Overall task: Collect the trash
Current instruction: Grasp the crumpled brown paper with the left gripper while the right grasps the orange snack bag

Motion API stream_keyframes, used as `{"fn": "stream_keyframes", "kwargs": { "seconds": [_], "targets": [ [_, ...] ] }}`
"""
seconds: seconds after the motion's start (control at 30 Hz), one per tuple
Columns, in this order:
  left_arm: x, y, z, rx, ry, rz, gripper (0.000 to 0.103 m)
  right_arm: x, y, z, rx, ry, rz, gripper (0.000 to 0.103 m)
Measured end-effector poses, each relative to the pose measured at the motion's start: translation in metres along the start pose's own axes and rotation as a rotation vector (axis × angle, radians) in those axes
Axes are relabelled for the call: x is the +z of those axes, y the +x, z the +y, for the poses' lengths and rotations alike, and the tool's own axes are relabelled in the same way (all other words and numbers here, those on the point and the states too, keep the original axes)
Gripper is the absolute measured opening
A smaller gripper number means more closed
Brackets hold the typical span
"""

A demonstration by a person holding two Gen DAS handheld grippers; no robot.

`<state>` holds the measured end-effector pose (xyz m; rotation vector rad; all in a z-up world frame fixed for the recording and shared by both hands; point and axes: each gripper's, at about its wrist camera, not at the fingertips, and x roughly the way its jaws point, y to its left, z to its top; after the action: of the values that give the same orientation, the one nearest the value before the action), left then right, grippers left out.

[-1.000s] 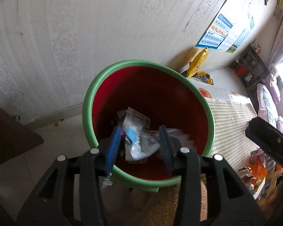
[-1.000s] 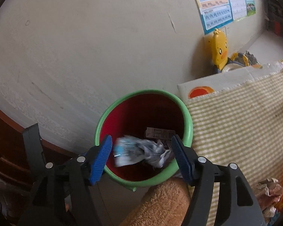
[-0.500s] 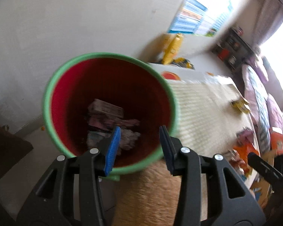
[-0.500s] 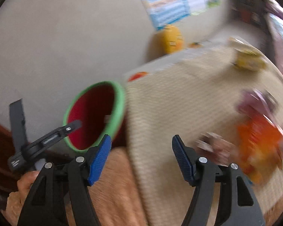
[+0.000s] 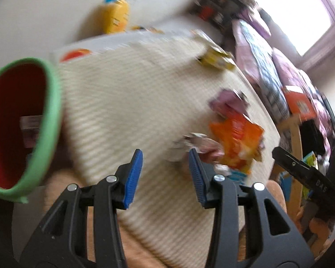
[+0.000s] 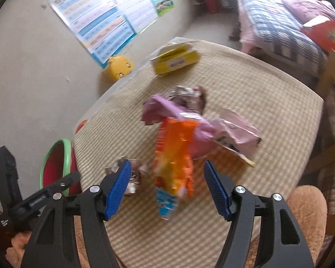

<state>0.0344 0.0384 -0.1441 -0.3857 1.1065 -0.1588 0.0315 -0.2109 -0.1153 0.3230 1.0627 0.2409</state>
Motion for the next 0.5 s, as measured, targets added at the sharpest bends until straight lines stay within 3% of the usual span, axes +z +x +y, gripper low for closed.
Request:
{"fn": "stream_keyframes", "kwargs": {
  "seconds": [0.03,0.13,0.17,0.27,0.43,0.5],
  "targets": [
    [0.002,0.009,-0.010,-0.017,0.013,0.026,0.041,0.000,-0.002,-0.003,0.000,0.007,-0.003,0.064],
    [0.001,0.030,-0.032,-0.030,0.034,0.060,0.059,-0.001,-0.006,-0.008,0.013,0.023,-0.012,0.064],
    [0.002,0.037,-0.038,-0.025,0.043,0.069,0.061,-0.001,-0.007,-0.008,0.016,0.025,-0.015,0.064],
    [-0.003,0.062,-0.051,0.021,0.088,0.129,0.061,-0.002,-0.010,-0.010,0.031,0.030,-0.025,0.065],
    [-0.014,0.073,-0.063,0.059,0.155,0.150,0.060,-0.003,-0.009,-0.018,0.050,0.056,-0.021,0.065],
    [-0.016,0.073,-0.064,0.074,0.174,0.148,0.051,-0.003,-0.006,-0.022,0.055,0.073,-0.012,0.065]
  ]
}}
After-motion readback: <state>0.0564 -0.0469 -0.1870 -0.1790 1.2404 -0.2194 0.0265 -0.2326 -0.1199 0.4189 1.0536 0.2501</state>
